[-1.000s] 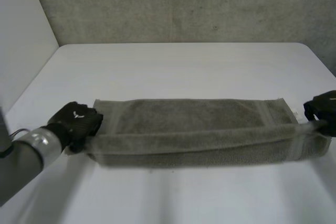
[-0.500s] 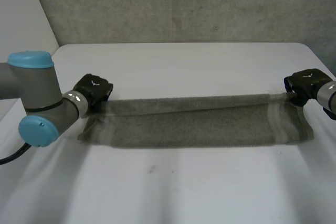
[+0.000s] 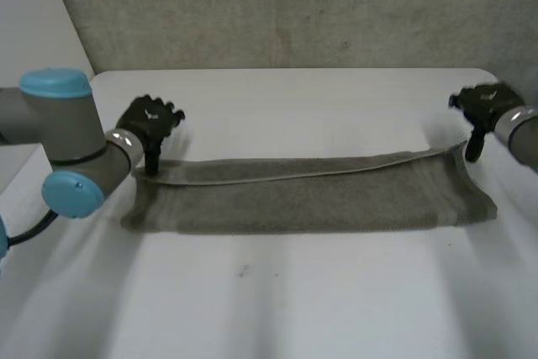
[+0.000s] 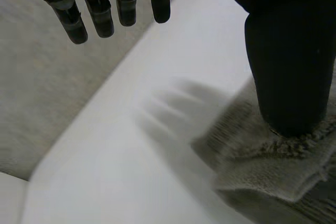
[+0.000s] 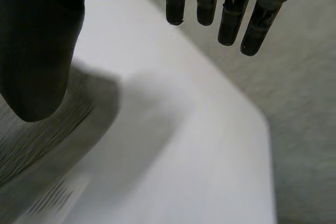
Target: Fold the towel.
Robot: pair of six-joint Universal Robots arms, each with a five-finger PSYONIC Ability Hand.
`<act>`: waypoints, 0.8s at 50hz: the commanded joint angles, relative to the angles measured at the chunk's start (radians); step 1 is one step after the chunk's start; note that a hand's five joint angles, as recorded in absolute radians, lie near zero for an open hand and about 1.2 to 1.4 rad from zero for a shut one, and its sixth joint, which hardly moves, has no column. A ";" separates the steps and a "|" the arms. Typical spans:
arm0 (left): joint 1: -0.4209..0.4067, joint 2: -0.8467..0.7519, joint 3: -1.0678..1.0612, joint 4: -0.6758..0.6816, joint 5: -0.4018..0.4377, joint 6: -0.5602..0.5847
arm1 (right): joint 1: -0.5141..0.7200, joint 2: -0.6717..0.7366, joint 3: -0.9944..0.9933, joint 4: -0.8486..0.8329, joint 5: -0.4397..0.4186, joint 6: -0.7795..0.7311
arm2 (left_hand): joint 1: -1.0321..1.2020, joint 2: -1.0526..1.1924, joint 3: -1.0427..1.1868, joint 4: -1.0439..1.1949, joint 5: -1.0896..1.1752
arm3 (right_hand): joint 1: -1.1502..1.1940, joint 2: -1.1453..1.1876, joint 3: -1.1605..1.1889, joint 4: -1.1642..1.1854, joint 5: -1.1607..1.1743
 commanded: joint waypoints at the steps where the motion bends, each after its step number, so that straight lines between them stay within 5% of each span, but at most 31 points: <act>1: 0.000 0.128 -0.004 -0.001 -0.002 -0.032 | -0.010 -0.147 0.005 -0.008 -0.017 0.114 | -0.006 0.001 0.000 -0.001 -0.032 | -0.066 -0.075 -0.069 -0.087 -0.061; 11: 0.000 0.330 -0.179 -0.002 0.007 -0.150 | -0.013 -0.308 0.169 -0.003 -0.063 0.129 | 0.061 0.068 0.067 0.066 0.035 | -0.066 -0.075 -0.069 -0.087 -0.061; 14: 0.001 0.384 -0.280 -0.004 0.010 -0.171 | -0.030 -0.348 0.265 0.000 -0.101 0.120 | 0.249 0.256 0.255 0.254 0.223 | -0.066 -0.075 -0.069 -0.087 -0.061; 20: 0.003 0.432 -0.476 -0.004 0.027 -0.178 | -0.088 -0.385 0.454 0.000 -0.219 0.085 | 0.615 0.622 0.621 0.620 0.590 | 0.307 0.298 0.304 0.286 0.312; 26: 0.021 0.412 -0.545 -0.005 0.079 -0.178 | -0.088 -0.337 0.503 0.003 -0.272 0.041 | 0.727 0.735 0.733 0.733 0.702 | 0.619 0.610 0.616 0.598 0.624; 40: 0.039 0.232 -0.434 0.001 0.088 -0.179 | -0.062 -0.126 0.333 0.012 -0.239 0.045 | 0.672 0.679 0.678 0.677 0.646 | 0.640 0.631 0.637 0.619 0.645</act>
